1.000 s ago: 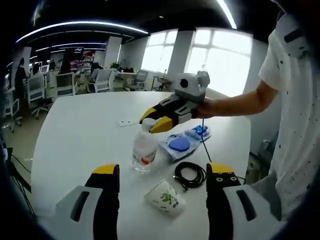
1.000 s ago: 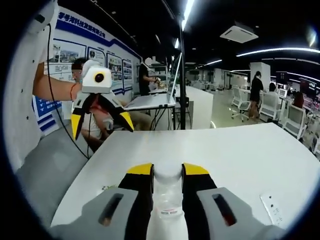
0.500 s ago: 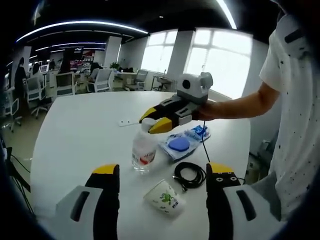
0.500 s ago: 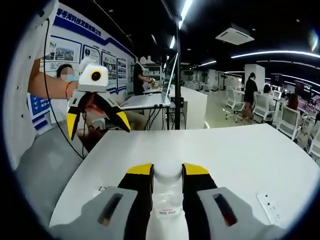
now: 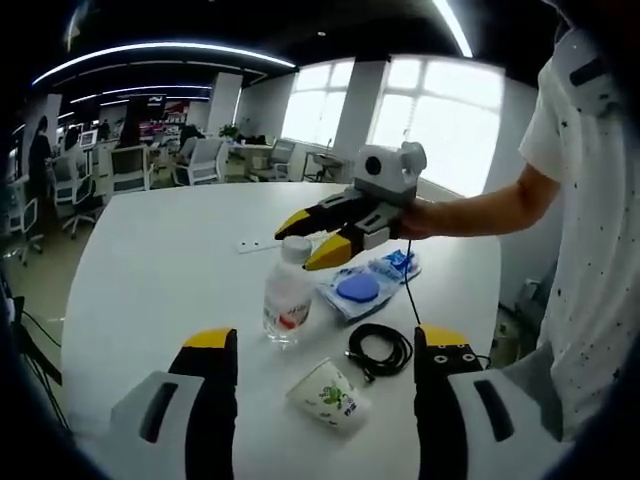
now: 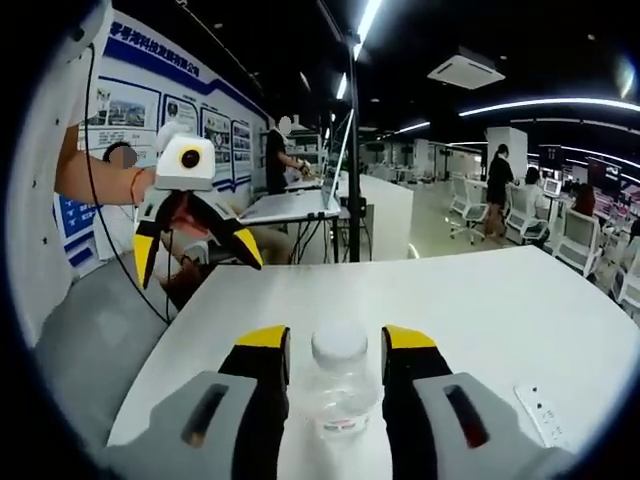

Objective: Arrange the tabletop items into an orderly group along one side of the table until the central work area is clear of visible clutter.

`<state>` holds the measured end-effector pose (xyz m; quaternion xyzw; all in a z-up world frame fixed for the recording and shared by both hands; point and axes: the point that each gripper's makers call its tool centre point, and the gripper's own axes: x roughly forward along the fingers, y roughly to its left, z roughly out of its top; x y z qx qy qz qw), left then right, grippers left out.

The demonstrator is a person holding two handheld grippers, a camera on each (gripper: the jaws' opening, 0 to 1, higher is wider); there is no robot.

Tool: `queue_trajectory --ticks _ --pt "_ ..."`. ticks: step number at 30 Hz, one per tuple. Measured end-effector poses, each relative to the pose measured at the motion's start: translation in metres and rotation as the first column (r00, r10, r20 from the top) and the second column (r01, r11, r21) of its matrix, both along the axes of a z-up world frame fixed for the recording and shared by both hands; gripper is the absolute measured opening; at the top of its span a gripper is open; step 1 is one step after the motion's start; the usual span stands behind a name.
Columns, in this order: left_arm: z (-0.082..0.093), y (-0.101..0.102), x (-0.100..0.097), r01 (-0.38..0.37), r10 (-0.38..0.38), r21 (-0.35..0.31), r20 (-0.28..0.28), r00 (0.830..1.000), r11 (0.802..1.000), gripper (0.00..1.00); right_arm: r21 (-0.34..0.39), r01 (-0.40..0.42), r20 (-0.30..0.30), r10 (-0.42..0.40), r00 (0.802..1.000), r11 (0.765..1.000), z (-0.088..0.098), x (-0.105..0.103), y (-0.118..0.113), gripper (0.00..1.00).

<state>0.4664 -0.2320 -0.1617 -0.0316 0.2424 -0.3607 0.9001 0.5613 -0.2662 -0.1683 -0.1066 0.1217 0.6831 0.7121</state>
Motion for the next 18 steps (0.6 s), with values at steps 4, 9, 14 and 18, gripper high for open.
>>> queue_trajectory --ticks 4,9,14,18 --pt "0.001 -0.001 0.000 0.001 -0.001 -0.003 0.003 1.000 1.000 0.75 0.008 0.016 -0.009 -0.016 1.000 1.000 0.004 0.001 -0.003 0.37" --pt "0.001 -0.003 -0.001 0.003 -0.003 -0.005 0.002 1.000 1.000 0.77 0.013 0.044 -0.012 -0.043 0.999 0.999 0.009 0.002 -0.010 0.40" --pt "0.004 -0.005 -0.001 0.007 -0.007 -0.012 0.012 1.000 1.000 0.78 0.018 0.083 -0.020 -0.083 0.996 0.996 0.014 0.004 -0.019 0.42" --pt "0.007 -0.006 -0.001 0.011 -0.011 -0.016 0.020 1.000 1.000 0.80 0.022 0.108 -0.019 -0.108 0.994 0.994 0.019 0.003 -0.024 0.44"
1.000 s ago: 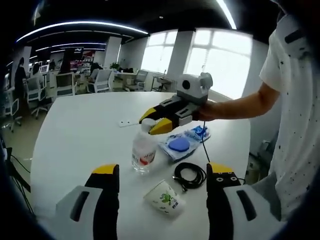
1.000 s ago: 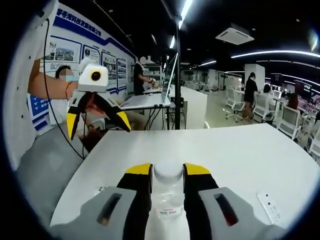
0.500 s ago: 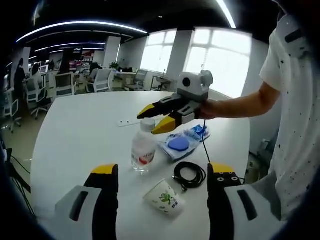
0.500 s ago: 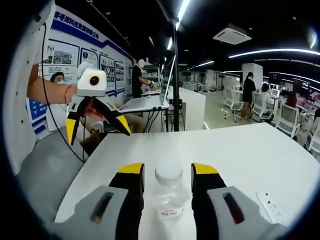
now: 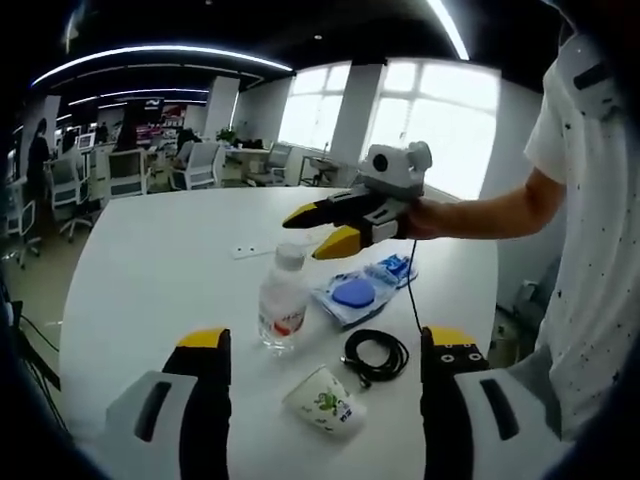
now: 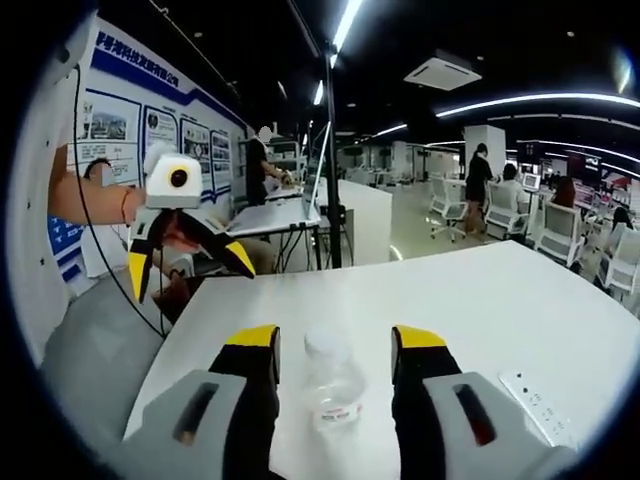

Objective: Arrange the tabletop items into an orderly group along one side of the table until the central work area is clear of visible clutter.

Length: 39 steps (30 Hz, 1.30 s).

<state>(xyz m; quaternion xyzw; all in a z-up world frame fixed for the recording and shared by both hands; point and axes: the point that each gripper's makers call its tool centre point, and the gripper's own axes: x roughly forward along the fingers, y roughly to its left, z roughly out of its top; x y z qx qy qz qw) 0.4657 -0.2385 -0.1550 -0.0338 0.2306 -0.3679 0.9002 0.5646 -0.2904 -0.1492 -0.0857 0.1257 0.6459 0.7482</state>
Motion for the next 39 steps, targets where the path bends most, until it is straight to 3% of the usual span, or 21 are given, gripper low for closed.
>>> queue_trajectory --ticks 20,30,39 --pt "0.012 -0.016 -0.005 0.050 -0.050 -0.016 0.033 0.998 0.999 0.81 -0.010 0.171 -0.008 -0.171 0.985 0.985 0.017 -0.014 -0.047 0.47" --pt "0.015 -0.032 -0.012 0.091 -0.090 -0.013 0.038 0.995 0.996 0.79 -0.032 0.299 -0.057 -0.301 0.952 0.954 0.015 -0.027 -0.081 0.45" --pt "0.013 -0.054 -0.022 0.138 -0.137 -0.008 0.031 0.990 0.990 0.78 -0.071 0.386 -0.066 -0.390 0.918 0.920 0.006 -0.042 -0.111 0.43"
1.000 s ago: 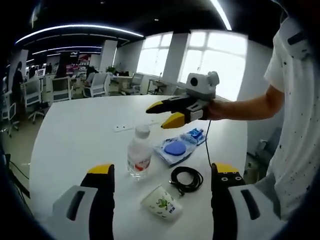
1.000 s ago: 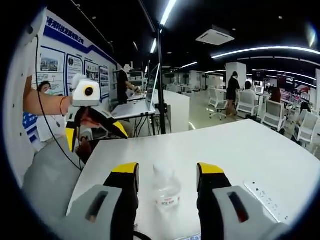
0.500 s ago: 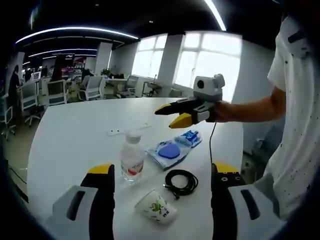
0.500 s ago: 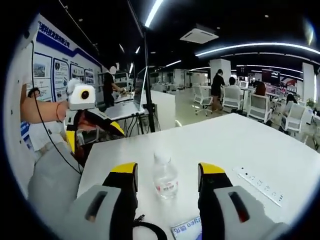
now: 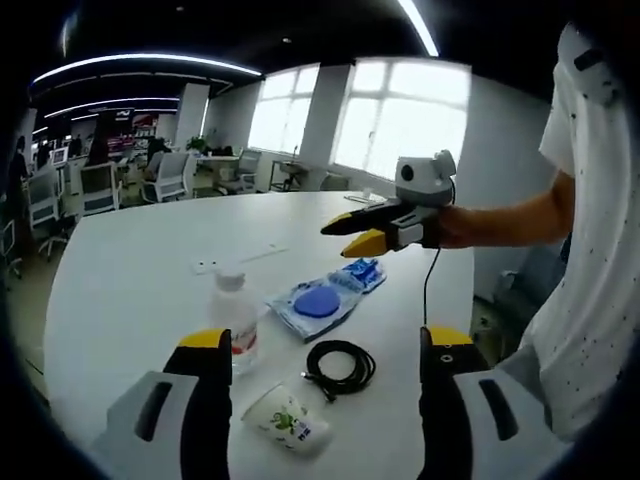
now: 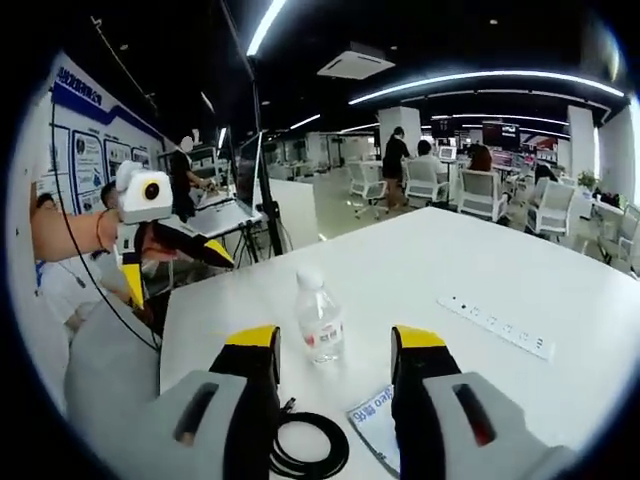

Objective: Arrange the tabletop items into an orderly group along one side of the table until the central work area is clear of visible clutter.

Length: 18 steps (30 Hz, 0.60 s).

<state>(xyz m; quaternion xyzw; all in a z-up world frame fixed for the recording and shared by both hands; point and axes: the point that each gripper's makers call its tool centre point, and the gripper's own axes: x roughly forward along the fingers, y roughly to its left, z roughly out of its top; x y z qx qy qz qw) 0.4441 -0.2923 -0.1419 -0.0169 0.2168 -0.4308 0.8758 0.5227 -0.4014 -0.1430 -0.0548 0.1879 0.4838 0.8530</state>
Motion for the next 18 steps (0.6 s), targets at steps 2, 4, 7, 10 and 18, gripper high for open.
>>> queue_trajectory --ticks 2,4,7,10,18 --pt "-0.003 -0.004 -0.002 0.013 -0.013 0.018 -0.005 1.000 1.000 0.78 -0.005 0.012 -0.010 -0.012 1.000 1.000 -0.002 -0.003 -0.003 0.43" --pt "-0.005 -0.012 -0.004 0.029 -0.028 0.029 -0.012 1.000 0.999 0.77 -0.001 0.034 -0.034 -0.034 0.999 0.999 -0.005 -0.007 -0.008 0.43" --pt "-0.008 -0.023 -0.007 0.053 -0.053 0.039 -0.015 0.999 0.998 0.76 -0.013 0.058 -0.048 -0.059 0.997 0.998 -0.011 -0.014 -0.015 0.43" --pt "-0.012 -0.033 -0.010 0.076 -0.075 0.046 -0.026 0.997 0.996 0.76 -0.014 0.079 -0.062 -0.080 0.995 0.997 -0.016 -0.017 -0.022 0.43" --pt "-0.025 -0.052 -0.017 0.130 -0.126 0.086 -0.046 0.991 0.988 0.76 -0.074 0.140 -0.101 -0.147 0.984 0.987 -0.037 -0.025 -0.042 0.42"
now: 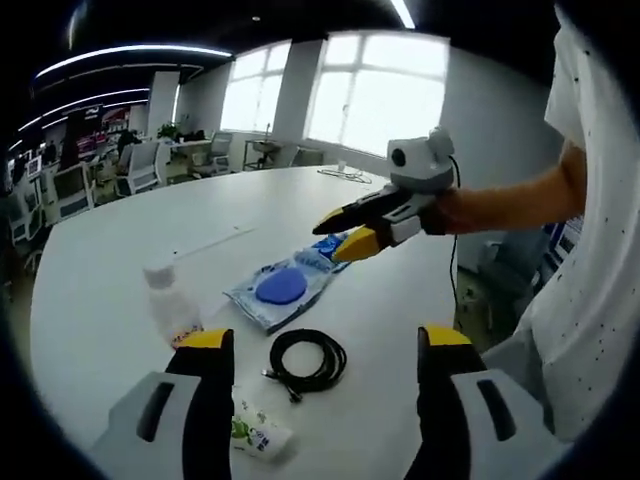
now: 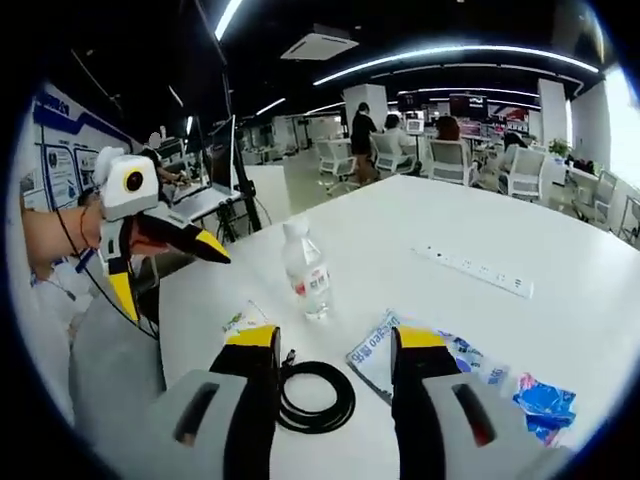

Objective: Arrange the tabletop items into an orderly group along one side of the table until the central work area is clear of visible clutter.

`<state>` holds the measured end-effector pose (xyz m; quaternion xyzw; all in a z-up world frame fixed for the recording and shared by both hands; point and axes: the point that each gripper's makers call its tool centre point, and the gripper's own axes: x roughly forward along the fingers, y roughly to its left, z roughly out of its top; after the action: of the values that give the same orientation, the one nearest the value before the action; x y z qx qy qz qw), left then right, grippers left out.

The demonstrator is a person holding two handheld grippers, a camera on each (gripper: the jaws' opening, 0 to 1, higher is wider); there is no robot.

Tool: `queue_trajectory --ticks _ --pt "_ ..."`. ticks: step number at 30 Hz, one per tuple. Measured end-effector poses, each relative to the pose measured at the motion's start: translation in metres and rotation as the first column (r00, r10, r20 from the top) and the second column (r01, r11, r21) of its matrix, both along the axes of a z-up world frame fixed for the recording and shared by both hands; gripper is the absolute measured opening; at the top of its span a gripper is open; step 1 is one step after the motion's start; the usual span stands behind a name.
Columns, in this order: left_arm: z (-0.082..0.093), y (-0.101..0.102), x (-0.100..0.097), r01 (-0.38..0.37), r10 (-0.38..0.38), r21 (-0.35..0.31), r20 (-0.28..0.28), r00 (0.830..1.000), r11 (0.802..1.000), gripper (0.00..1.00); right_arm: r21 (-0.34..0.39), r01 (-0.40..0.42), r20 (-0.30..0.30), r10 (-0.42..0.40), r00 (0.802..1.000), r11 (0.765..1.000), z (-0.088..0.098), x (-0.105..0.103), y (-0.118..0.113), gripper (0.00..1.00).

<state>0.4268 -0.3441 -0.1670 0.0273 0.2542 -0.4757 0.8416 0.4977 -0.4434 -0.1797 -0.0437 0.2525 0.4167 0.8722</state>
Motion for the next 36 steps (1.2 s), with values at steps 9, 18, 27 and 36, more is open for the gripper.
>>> queue_trajectory --ticks 9,18,27,36 --pt "-0.011 -0.015 0.000 0.005 -0.005 0.037 -0.013 1.000 0.999 0.75 -0.048 0.065 -0.078 -0.068 0.995 0.997 -0.025 -0.015 -0.008 0.41" --pt "-0.030 -0.024 0.010 -0.031 0.034 0.125 -0.020 0.999 0.992 0.72 -0.086 0.102 -0.139 -0.114 0.984 0.991 -0.047 -0.023 -0.008 0.39" --pt "-0.050 -0.034 0.017 -0.014 0.024 0.208 -0.047 0.999 0.978 0.70 -0.134 0.139 -0.204 -0.165 0.965 0.981 -0.072 -0.025 -0.014 0.36" --pt "-0.069 -0.035 0.028 -0.022 0.041 0.296 -0.059 0.997 0.955 0.67 -0.182 0.138 -0.234 -0.179 0.956 0.974 -0.091 -0.028 -0.012 0.33"
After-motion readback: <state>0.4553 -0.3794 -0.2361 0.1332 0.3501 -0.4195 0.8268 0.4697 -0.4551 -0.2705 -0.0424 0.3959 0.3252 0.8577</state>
